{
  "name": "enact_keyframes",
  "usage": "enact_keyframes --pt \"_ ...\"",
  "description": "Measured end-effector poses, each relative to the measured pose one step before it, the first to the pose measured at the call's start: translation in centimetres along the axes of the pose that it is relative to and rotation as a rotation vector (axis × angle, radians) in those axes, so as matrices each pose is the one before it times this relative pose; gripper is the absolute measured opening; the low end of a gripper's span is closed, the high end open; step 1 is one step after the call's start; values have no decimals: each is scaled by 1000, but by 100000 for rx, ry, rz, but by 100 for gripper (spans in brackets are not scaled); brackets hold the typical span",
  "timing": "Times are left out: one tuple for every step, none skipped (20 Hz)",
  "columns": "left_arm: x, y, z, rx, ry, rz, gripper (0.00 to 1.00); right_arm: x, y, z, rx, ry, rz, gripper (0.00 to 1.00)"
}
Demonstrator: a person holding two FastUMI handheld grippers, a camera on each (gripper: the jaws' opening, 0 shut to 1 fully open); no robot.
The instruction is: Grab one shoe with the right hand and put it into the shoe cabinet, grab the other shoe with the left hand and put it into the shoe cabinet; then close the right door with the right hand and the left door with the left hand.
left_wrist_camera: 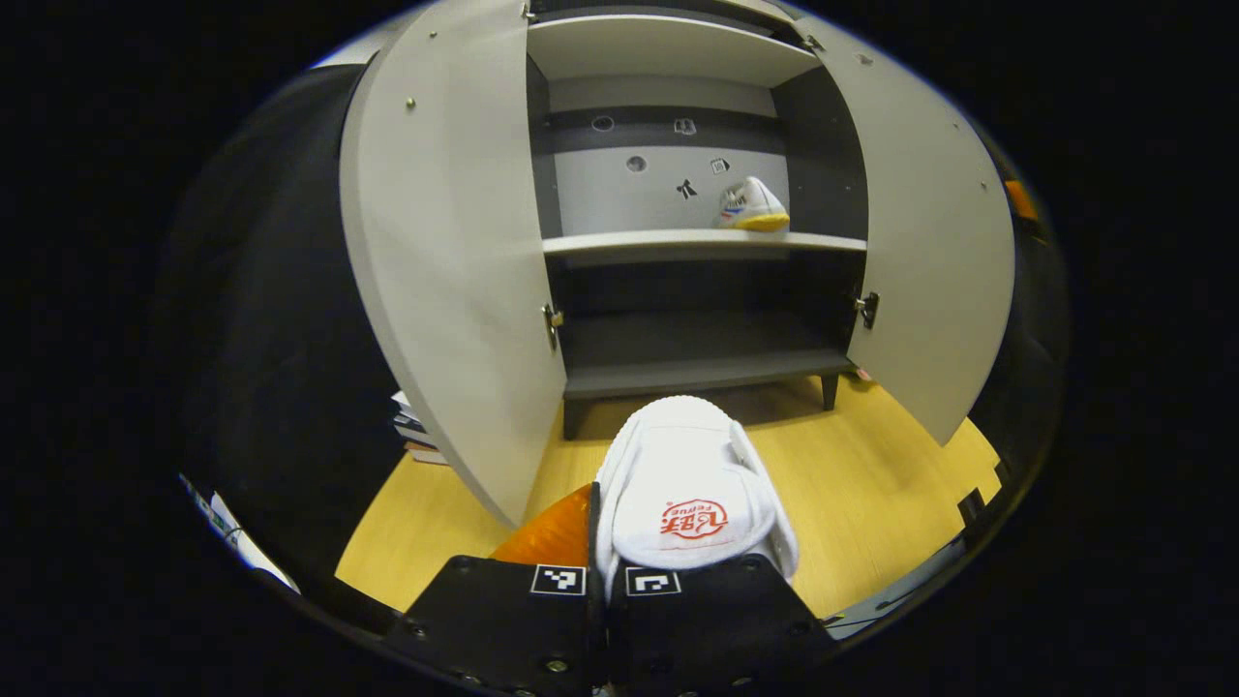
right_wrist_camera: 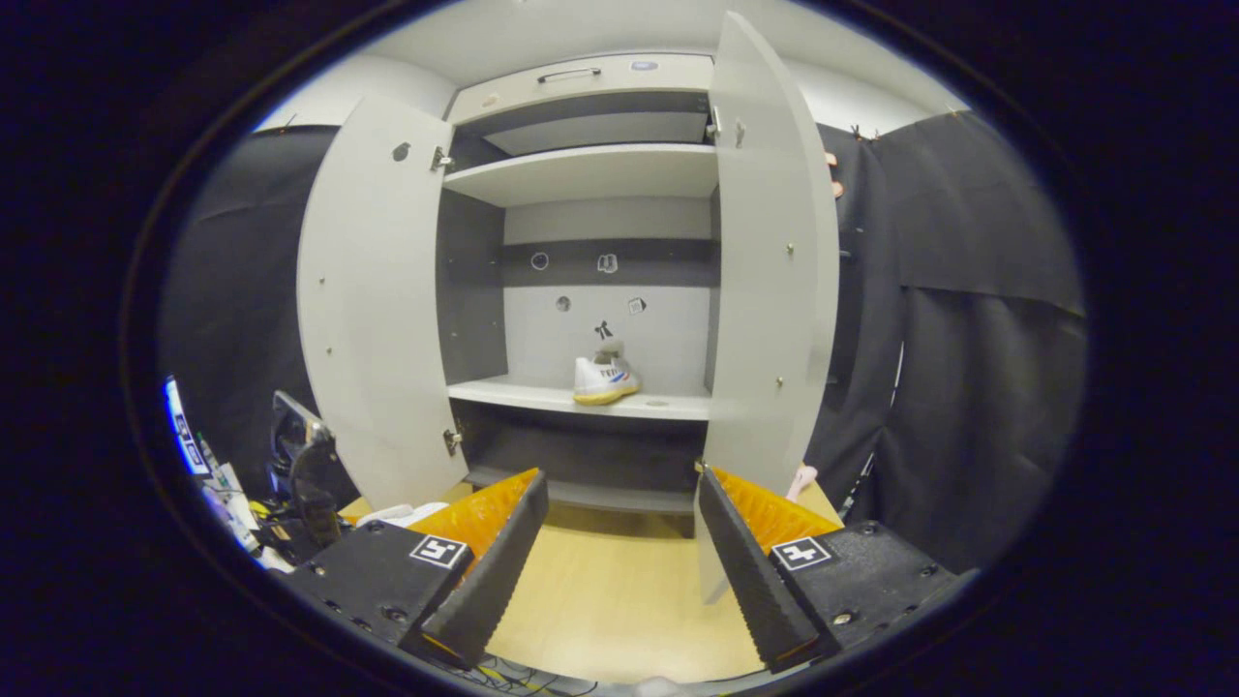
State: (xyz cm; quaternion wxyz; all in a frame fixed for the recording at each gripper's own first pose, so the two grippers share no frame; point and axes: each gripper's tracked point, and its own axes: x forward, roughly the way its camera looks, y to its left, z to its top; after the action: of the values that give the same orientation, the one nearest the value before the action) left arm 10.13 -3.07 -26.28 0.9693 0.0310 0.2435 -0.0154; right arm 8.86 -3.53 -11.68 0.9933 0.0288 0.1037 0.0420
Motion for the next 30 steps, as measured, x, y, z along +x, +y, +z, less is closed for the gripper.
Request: enact_keyframes --pt "-1458 74 1600 60 -1512 646 12 150 199 337 -4 -980 1056 99" --pt "-1044 143 1557 -701 -1549 1014 12 139 150 307 -97 -710 910 99" --pt "-1038 214 1149 -1294 -1181 756 12 38 133 134 71 -634 836 99" --pt "-341 70 1367 -717 -1714 230 12 32 123 128 96 -561 954 99" --pt "648 -298 878 -1011 -2100 146 12 77 175 115 261 -380 1031 99" --pt "506 -418 1539 387 -2026 353 12 81 144 82 245 -300 965 99" --pt "868 -232 1995 308 -1842 617 11 48 139 -39 -14 36 937 99" --pt "948 -335 1658 625 -1811 69 11 39 144 -17 -96 51 856 100" --pt "1177 -383 1734 338 -2152 -569 12 96 86 -66 -200 230 819 100" --pt "1236 -401 1450 -211 -1471 -519 11 26 89 50 -69 -46 646 100" --pt "1354 -282 1384 -263 -1522 174 11 -70 44 -111 50 -48 571 100" --pt "1576 -235 1313 -409 -70 455 11 37 -1 -144 109 559 421 100" --pt "1700 -211 1428 -294 -1179 567 11 73 13 -150 104 228 655 99" --pt "1657 -272 1268 -167 -865 895 11 65 -31 -83 34 419 378 100" --pt "1628 -362 1260 128 -1571 300 12 82 -165 -254 64 559 0 100" --pt "1766 -331 1261 174 -1815 532 11 112 -179 -185 122 557 -54 100" --pt "1925 -486 980 -31 -406 260 12 119 -246 -224 360 904 -432 99" --pt "1729 -365 793 -31 -277 363 11 86 -192 -125 406 759 -20 99" --pt "1927 -477 658 57 -369 598 11 3 -104 -133 1 444 -160 99" --pt "1731 -329 185 74 1414 400 11 34 -210 27 -196 214 -487 99" --pt "1616 -446 -129 -819 1646 -327 11 7 -226 -33 -222 332 -551 100" --pt "1946 -245 -226 -656 1847 -369 11 -16 -163 -17 26 376 -404 100" --pt "1598 -244 -886 67 2934 435 11 -4 -182 -94 107 463 -457 99" --pt "1835 -348 -965 167 3275 483 11 -12 -222 -39 41 682 -671 99" --pt "1150 -209 -973 744 3195 -81 12 -5 -277 -59 46 340 -668 100" --pt "1088 89 -836 2140 2666 676 11 16 -276 -93 -29 771 -783 99" --pt "1134 71 -924 1457 3294 1096 12 -40 -277 -211 -63 759 -628 99" --pt "1057 73 -1271 2050 5362 600 12 -8 -211 -207 291 787 -551 99" --pt "717 -173 -728 1468 4474 173 1 91 -197 -231 639 964 -151 99" --pt "393 -320 -423 320 2562 -1248 1 83 -8 -169 555 720 377 99"
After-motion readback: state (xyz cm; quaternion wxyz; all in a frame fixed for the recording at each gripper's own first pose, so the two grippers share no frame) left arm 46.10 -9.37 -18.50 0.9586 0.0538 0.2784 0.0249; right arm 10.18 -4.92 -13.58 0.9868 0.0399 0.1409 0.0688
